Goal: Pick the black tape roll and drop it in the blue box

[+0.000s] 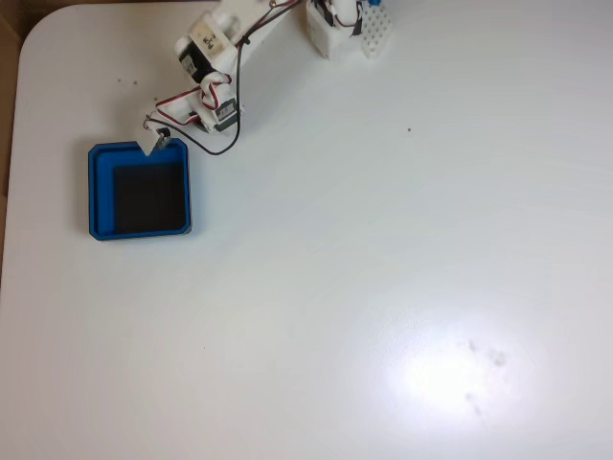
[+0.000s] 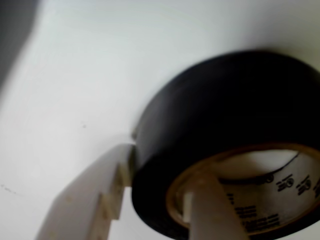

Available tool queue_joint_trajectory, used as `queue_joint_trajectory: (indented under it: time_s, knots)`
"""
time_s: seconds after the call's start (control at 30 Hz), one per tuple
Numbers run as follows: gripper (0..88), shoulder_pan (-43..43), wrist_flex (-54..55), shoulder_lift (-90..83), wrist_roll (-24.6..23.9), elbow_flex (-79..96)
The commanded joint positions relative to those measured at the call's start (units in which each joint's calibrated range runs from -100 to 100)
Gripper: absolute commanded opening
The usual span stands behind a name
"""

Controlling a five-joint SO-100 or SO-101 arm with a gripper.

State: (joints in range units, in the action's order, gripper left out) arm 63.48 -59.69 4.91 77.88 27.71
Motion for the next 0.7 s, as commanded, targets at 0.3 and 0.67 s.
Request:
queue_joint_trajectory:
  time_s: [0.3, 0.67]
  knots:
    - [1.7, 1.73, 0.03, -12.52, 0.04, -2.38]
    - [1.8, 1.64, 0.69, -26.73, 0.22, -3.27]
